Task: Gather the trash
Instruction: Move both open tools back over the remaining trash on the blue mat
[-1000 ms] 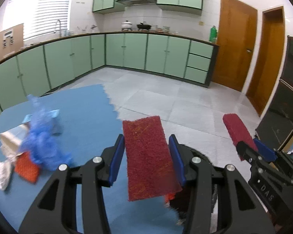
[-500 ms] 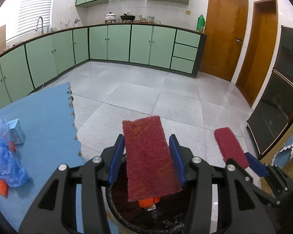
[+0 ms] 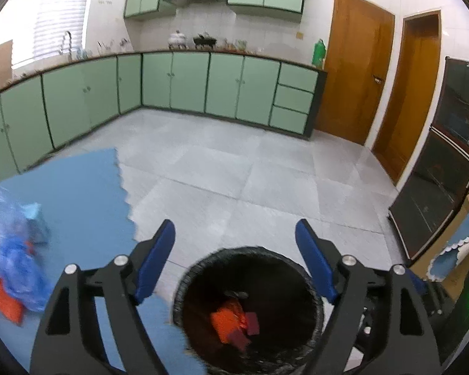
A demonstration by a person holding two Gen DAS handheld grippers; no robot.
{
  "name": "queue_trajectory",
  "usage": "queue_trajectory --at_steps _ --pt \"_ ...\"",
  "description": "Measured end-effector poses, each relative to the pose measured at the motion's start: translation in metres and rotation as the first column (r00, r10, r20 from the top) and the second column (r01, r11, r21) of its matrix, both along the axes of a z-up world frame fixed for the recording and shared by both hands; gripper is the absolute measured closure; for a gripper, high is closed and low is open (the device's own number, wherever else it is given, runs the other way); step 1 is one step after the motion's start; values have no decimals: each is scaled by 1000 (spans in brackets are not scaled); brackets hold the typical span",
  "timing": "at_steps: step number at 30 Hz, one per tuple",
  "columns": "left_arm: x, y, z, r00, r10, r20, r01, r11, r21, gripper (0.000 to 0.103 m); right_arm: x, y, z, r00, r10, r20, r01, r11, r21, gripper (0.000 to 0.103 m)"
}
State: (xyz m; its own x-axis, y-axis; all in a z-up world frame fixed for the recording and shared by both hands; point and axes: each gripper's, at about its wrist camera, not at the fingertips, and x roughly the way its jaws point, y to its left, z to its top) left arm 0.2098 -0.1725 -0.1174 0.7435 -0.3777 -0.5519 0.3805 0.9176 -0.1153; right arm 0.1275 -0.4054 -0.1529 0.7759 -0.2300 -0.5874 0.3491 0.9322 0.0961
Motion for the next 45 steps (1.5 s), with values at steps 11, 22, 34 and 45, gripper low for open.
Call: queue_trajectory --at_steps 11,22,34,45 --pt "-37 108 28 971 208 121 -214 976 43 21 -2 57 40 994 71 89 -70 997 -10 6" --pt "-48 247 30 861 477 175 -498 861 104 21 25 161 57 961 238 140 -240 971 -3 6" --pt "-52 339 15 782 610 131 -623 772 125 21 68 285 50 892 436 121 -435 900 -40 6" --pt "-51 374 -1 767 634 101 -641 753 146 21 94 335 31 856 514 56 -512 858 -44 12"
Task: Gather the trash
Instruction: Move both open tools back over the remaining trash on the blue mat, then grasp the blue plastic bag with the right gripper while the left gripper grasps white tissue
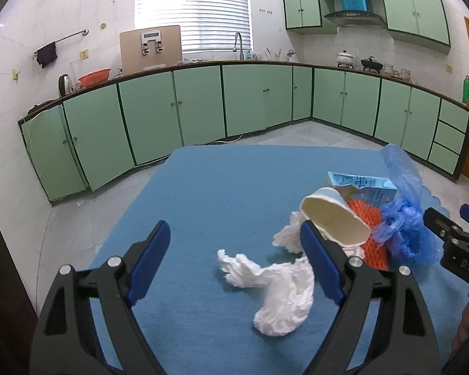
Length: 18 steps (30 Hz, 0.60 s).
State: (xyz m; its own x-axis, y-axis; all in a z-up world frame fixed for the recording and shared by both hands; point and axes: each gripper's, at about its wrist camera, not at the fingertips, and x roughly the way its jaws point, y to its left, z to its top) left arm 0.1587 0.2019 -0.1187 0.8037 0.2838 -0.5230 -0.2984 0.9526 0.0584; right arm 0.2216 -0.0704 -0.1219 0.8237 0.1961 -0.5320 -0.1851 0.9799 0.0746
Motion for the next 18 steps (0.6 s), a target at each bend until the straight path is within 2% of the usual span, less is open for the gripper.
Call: queue_trajectory --at_steps 2,5,11,13,16,18 --pt "0 3 -3 1000 2 -10 -2 1000 -5 21 3 5 -3 1000 10 -14 -10 1000 -12 14" --pt "0 5 -8 1000 3 -24 -4 1000 -16 21 5 10 -9 999 22 -27 -23 999 -25 22" --pt "-2 0 -19 999 -11 -49 9 999 -31 21 8 11 -18 996 65 -67 -64 998 11 58" --pt "-2 -3 -22 998 -19 -60 17 999 -39 21 8 11 -18 993 90 -70 -88 996 26 77" --pt "-2 -8 -26 997 -29 -74 26 999 -40 21 7 13 -18 991 114 -64 -112 993 22 85" --pt "-1 -13 -30 996 -35 -85 31 999 -40 21 5 12 -17 991 118 -54 -118 993 13 87"
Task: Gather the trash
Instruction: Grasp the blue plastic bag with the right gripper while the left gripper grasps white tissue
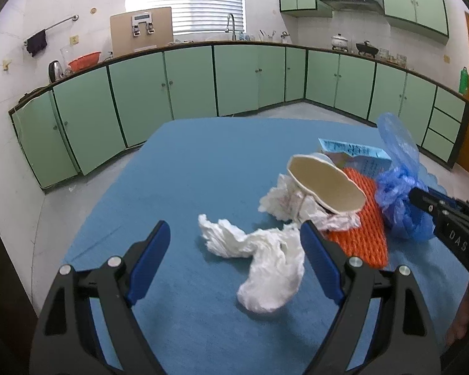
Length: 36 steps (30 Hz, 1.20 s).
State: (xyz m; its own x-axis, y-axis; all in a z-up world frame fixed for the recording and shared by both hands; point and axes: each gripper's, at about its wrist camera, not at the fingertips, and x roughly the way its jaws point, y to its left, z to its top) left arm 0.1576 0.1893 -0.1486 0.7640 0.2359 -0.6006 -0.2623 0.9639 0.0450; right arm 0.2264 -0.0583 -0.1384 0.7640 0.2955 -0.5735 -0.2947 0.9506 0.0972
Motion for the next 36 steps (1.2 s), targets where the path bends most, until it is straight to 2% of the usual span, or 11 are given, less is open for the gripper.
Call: queue_trajectory --at_steps 4,6,9,11,13,15,19,26,36 --pt "3 -4 -8 1000 -4 -29 4 1000 -8 21 -4 -6 5 1000 -18 21 18 1000 6 88" --pt "6 -4 -13 999 -11 -49 10 1000 -17 24 -4 -10 7 1000 -23 22 23 1000 9 88" --pt "10 -3 -19 997 -22 -75 18 999 -47 46 -5 -14 9 999 -29 21 29 1000 12 88" --pt "13 1 -22 995 -35 -92 27 996 -89 78 -6 -16 11 999 -34 21 33 999 19 88" --pt "13 3 -23 995 -42 -92 31 993 -115 91 -8 -17 11 999 -36 22 36 999 22 88" --pt "11 2 -21 996 -41 -77 32 993 -111 98 -9 -18 13 999 -38 25 38 999 23 88" --pt "6 0 -14 998 -32 -52 26 994 -109 100 -13 -20 17 999 -39 33 39 999 26 88" --pt "-4 -1 20 999 -10 40 14 995 -100 100 -23 -26 33 997 -45 67 43 998 34 88" --pt "-11 -26 64 988 -64 138 76 994 -80 100 -37 -39 52 994 -61 91 56 997 51 88"
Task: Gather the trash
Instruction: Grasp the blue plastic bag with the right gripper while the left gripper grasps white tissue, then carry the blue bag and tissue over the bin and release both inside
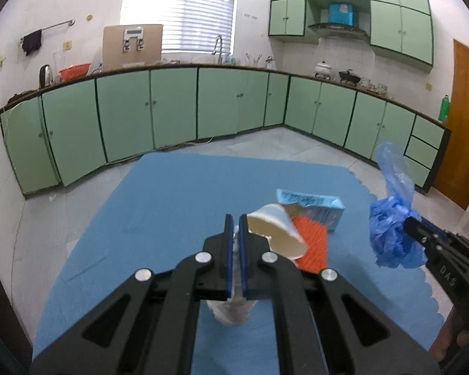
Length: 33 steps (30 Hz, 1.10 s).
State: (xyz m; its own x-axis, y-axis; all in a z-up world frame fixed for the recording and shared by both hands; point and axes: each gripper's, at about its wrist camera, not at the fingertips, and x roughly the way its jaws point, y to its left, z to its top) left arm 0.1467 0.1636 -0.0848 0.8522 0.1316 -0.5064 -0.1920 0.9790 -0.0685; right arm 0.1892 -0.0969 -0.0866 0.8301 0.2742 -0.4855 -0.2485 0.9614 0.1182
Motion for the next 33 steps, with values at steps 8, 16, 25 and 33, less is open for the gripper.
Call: queue_trajectory --at_steps 8,16,25,33 --pt "-4 -26 18 997 -69 45 69 998 -9 101 -13 -21 13 999 -30 25 30 1000 9 88" --pt "2 -71 28 984 -161 76 161 987 -2 101 -24 -54 23 995 -88 36 88 996 12 88" --pt "14 -128 27 959 -269 88 272 962 -18 101 -38 -100 28 984 -172 39 171 985 13 88" --pt "18 -189 16 918 -387 84 391 920 -31 101 -49 -149 27 964 -264 28 263 965 14 88"
